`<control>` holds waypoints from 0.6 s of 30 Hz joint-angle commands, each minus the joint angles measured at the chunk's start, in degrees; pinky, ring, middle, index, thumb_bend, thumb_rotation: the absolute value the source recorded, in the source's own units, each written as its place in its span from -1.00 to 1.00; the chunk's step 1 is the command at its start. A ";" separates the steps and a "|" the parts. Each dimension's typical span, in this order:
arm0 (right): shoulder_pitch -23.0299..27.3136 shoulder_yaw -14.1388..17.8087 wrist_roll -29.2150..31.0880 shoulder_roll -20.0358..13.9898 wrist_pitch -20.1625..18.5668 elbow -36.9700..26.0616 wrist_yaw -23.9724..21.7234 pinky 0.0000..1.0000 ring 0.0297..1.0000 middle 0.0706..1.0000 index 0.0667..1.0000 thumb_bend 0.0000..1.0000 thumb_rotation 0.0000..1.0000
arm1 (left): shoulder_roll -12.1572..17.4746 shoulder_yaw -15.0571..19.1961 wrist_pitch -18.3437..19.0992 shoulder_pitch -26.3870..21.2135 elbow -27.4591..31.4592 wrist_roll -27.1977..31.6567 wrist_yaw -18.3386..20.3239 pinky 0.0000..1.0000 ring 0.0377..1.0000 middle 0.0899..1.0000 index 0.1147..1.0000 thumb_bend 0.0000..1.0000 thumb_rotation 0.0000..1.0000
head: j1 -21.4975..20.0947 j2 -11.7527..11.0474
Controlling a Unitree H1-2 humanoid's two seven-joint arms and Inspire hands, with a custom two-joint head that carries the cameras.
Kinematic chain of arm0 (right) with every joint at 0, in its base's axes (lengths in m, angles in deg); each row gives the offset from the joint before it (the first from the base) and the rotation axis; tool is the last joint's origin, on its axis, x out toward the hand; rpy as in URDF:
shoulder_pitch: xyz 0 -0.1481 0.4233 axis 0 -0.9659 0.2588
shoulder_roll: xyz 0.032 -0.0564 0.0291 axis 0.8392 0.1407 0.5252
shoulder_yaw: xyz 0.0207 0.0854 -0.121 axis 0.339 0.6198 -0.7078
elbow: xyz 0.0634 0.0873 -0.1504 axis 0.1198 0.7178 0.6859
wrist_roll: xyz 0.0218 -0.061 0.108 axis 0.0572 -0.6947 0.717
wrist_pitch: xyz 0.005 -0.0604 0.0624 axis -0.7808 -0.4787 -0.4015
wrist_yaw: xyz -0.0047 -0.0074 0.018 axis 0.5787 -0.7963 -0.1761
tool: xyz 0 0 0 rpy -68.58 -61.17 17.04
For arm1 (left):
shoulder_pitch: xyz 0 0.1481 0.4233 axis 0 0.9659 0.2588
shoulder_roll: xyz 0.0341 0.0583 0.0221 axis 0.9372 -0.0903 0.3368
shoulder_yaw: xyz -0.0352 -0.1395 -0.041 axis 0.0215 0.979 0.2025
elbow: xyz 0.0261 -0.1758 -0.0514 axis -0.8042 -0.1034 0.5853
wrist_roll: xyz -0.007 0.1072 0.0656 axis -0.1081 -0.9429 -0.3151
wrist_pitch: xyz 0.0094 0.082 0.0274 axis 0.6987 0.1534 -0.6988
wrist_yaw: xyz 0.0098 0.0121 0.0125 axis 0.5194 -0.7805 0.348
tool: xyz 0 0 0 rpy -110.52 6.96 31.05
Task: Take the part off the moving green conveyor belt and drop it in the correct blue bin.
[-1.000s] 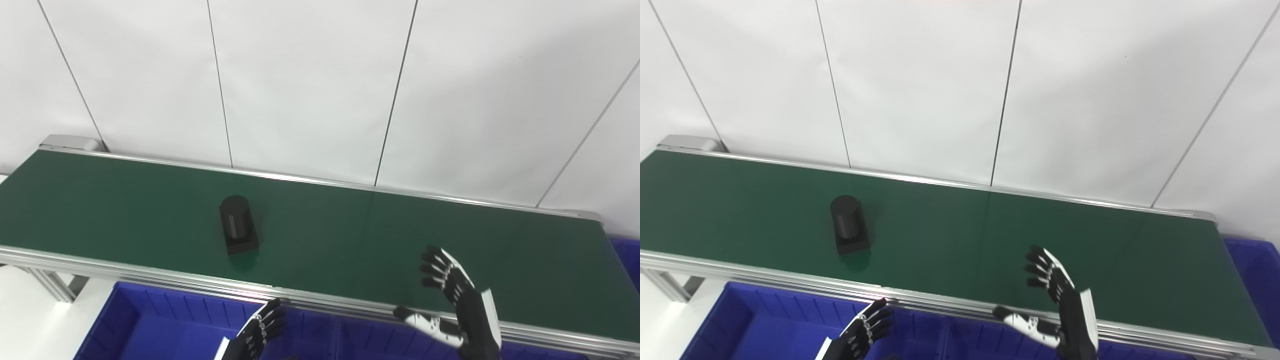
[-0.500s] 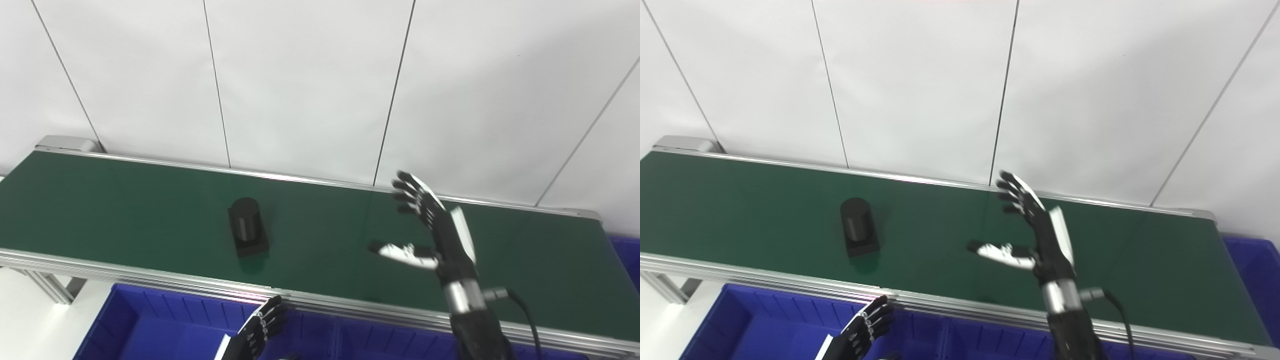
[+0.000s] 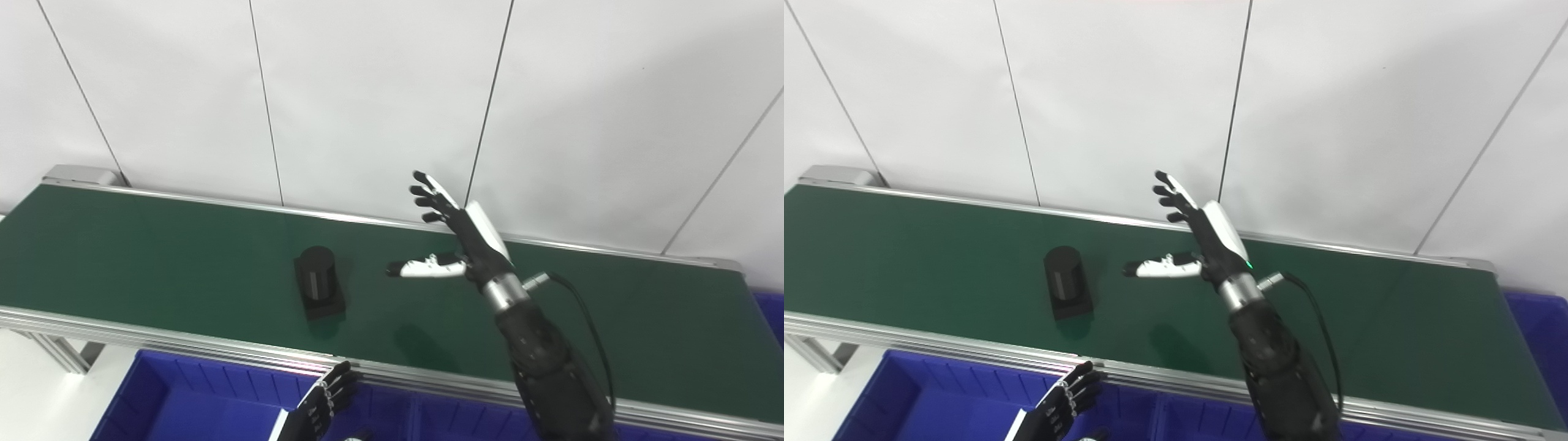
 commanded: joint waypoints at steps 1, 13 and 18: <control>3.84 -0.55 -0.80 1.65 0.80 0.78 1.06 0.38 0.69 0.84 1.00 0.84 -0.27 | -0.20 -0.21 -2.28 -0.20 0.54 -0.48 0.57 0.71 0.65 0.68 0.72 0.04 -1.00 | 0.28 0.03; 10.84 -2.93 -1.53 4.57 5.26 19.46 1.30 0.89 0.92 1.00 1.00 1.00 -0.21 | -0.57 -0.50 -2.28 -0.29 0.54 -2.21 -0.90 0.72 0.64 0.68 0.73 0.09 -1.00 | 1.53 -0.34; 11.46 -3.48 -1.41 5.22 8.26 24.96 1.63 1.00 1.00 1.00 1.00 1.00 -0.24 | -0.56 -0.79 -2.28 0.02 0.94 -2.51 -1.20 0.71 0.65 0.68 0.73 0.08 -1.00 | 1.80 -0.09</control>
